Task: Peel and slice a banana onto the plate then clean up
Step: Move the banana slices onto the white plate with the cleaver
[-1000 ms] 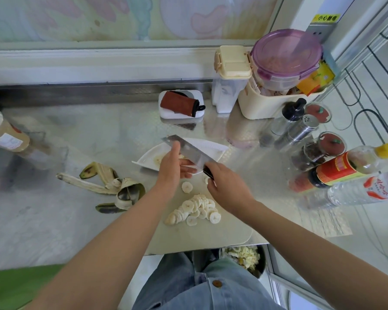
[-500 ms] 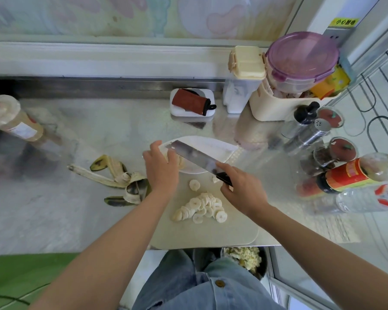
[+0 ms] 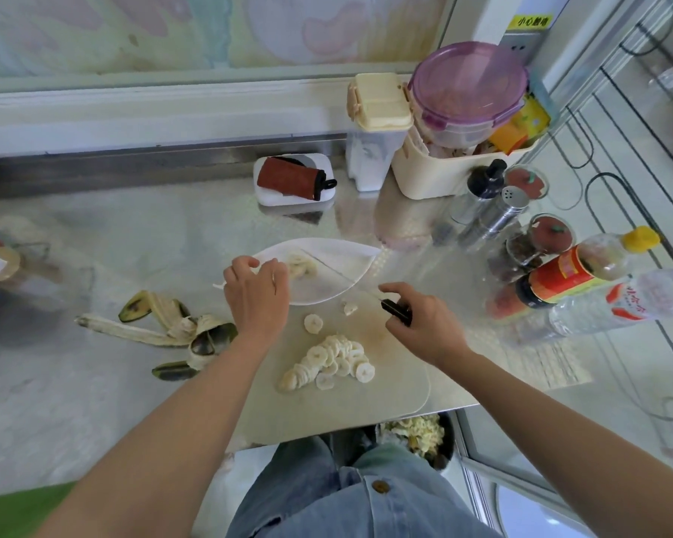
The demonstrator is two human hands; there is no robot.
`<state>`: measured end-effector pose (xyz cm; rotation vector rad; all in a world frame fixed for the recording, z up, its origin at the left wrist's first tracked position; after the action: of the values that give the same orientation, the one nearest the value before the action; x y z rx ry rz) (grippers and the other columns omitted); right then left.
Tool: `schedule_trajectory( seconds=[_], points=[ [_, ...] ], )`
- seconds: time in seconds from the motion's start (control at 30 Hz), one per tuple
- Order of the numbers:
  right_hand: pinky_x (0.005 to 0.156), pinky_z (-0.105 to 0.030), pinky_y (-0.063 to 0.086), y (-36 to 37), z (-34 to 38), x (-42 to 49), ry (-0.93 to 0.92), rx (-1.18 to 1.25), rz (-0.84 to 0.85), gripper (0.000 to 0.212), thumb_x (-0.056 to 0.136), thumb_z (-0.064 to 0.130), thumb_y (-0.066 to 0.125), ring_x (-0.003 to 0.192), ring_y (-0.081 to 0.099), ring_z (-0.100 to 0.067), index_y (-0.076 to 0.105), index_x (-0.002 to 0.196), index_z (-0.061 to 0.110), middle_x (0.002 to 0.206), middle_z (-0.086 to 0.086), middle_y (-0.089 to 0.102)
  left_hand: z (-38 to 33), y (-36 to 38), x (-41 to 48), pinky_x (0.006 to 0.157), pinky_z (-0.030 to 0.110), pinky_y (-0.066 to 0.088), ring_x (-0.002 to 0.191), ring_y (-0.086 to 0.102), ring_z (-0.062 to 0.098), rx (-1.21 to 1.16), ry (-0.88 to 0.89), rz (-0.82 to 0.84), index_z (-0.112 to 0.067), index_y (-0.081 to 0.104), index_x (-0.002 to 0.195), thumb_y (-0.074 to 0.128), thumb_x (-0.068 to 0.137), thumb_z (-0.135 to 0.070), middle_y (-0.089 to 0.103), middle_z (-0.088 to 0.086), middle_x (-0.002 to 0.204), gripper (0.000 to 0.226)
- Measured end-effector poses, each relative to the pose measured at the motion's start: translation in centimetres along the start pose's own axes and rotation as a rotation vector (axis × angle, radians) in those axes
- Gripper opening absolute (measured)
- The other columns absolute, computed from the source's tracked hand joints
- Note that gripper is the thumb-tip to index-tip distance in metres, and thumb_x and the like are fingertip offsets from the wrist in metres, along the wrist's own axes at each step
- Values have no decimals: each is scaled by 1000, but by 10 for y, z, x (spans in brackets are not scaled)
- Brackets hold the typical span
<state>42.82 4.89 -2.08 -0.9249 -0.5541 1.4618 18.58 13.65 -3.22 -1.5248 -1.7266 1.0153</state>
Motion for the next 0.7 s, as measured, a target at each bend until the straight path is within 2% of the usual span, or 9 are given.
schedule_trajectory(
  seconds=[0.1, 0.13, 0.17, 0.23, 0.33, 0.4, 0.5, 0.6, 0.7],
  points=[
    [51, -23, 43, 1, -12, 1, 127, 366, 58, 9, 89, 22, 59, 53, 54, -12, 63, 97, 22, 67, 1, 62, -7, -1, -5, 83, 35, 40, 102, 43, 25, 67, 141, -24, -13, 69, 91, 53, 93, -28, 55, 9, 108, 21],
    [47, -24, 40, 2, -16, -1, 152, 474, 77, 9, 92, 23, 59, 47, 49, -12, 61, 88, 16, 61, -3, 58, -8, 0, -9, 81, 36, 42, 99, 45, 25, 47, 168, -14, -16, 68, 87, 60, 88, -26, 57, 6, 102, 12],
    [43, -24, 35, 3, -21, -3, 175, 567, 94, 19, 94, 24, 57, 41, 43, -12, 57, 81, 11, 56, -5, 53, -9, 1, -13, 78, 37, 44, 95, 47, 24, 24, 184, -2, -18, 66, 81, 66, 83, -24, 58, 3, 96, 6],
    [38, -21, 28, 7, -32, -10, 206, 688, 136, 26, 97, 24, 54, 35, 36, -14, 51, 77, 7, 53, -9, 48, -11, 4, -27, 68, 33, 42, 87, 48, 19, -8, 202, 21, -21, 60, 76, 68, 81, -27, 59, -3, 86, 11],
    [36, -22, 26, 13, -55, -27, 234, 745, 167, 27, 99, 17, 49, 34, 35, -17, 49, 74, 5, 53, -15, 47, -10, 11, -49, 61, 30, 41, 77, 48, 13, -29, 196, 51, -21, 57, 76, 62, 86, -35, 57, -8, 79, 18],
    [36, -24, 28, 15, -71, -41, 285, 752, 153, 30, 98, 14, 47, 36, 36, -19, 48, 70, 4, 52, -15, 46, -3, 20, -63, 63, 30, 42, 77, 51, 15, -35, 183, 80, -20, 59, 80, 59, 87, -35, 58, -7, 81, 17],
    [37, -24, 29, 16, -95, -58, 371, 734, 125, 34, 99, 17, 47, 36, 36, -18, 48, 69, 3, 49, -12, 46, 9, 33, -80, 69, 28, 38, 88, 52, 19, -17, 121, 109, -17, 62, 91, 57, 88, -30, 58, -1, 92, 13],
    [40, -26, 30, 19, -110, -63, 394, 698, 136, 35, 99, 19, 47, 34, 36, -17, 48, 67, 6, 49, -10, 49, 18, 40, -91, 84, 33, 39, 106, 46, 25, 55, 61, 125, -9, 61, 114, 57, 90, -23, 55, 9, 115, 28],
    [38, -23, 31, 25, -111, -59, 385, 670, 170, 34, 99, 19, 47, 33, 37, -18, 49, 67, 7, 51, -12, 50, 22, 44, -96, 95, 36, 36, 116, 42, 29, 54, 24, 157, -5, 55, 126, 54, 91, -22, 50, 14, 126, 38]
  ],
)
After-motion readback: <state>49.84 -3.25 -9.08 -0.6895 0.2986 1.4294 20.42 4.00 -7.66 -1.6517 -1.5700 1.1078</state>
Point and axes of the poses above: each hand's wrist, its own x-axis towards the middle knuckle, its own y-axis out of the palm, z = x × y, the point moved 7 cm from there along x, towards the middle knuckle
